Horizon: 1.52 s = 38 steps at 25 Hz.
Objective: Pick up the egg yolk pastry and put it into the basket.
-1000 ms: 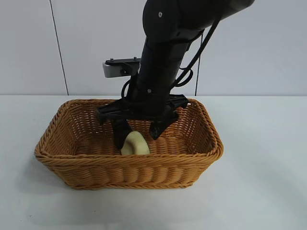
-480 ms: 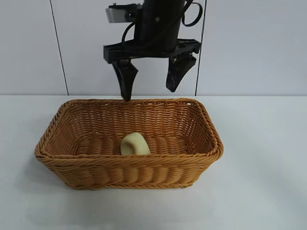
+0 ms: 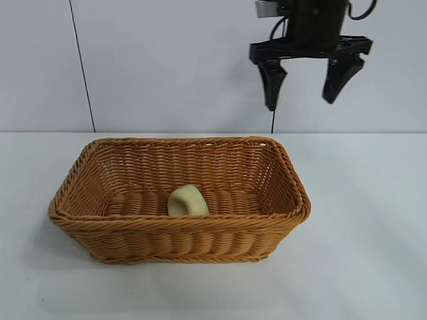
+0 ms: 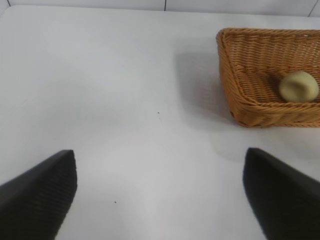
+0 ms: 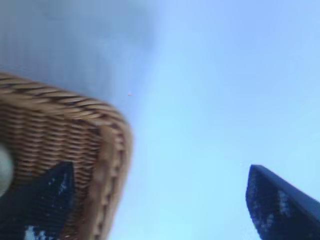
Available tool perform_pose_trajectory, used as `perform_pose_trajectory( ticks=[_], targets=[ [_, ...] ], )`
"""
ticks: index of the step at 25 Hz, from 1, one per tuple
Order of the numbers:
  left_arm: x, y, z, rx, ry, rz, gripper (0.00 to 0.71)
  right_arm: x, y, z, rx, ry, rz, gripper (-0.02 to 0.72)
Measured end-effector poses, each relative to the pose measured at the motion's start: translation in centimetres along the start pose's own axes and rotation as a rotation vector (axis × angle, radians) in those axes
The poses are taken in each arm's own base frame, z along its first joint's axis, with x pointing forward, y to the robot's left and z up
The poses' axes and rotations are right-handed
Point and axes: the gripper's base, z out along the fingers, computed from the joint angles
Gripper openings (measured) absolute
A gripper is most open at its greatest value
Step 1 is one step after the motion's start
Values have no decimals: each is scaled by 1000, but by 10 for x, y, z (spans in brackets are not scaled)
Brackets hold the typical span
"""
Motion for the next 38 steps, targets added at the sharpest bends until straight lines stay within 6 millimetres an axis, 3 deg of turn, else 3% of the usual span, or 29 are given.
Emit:
perform_pose_trajectory(
  ticks=[4, 9, 15, 23, 30, 38],
  targets=[
    [0, 0, 0, 0, 0, 0, 695, -1, -23, 1, 7, 3, 52, 642],
    [0, 0, 0, 0, 0, 0, 695, 8, -18, 4, -2, 35, 23, 642],
    [0, 0, 0, 0, 0, 0, 696, 42, -16, -10, -13, 100, 10, 642],
    [0, 0, 0, 0, 0, 0, 696, 125, -21, -44, -40, 192, -17, 642],
    [0, 0, 0, 0, 0, 0, 696, 216, -26, -68, -53, 221, -23, 642],
    [0, 0, 0, 0, 0, 0, 696, 321, -32, -67, -59, 121, -25, 642]
  ],
)
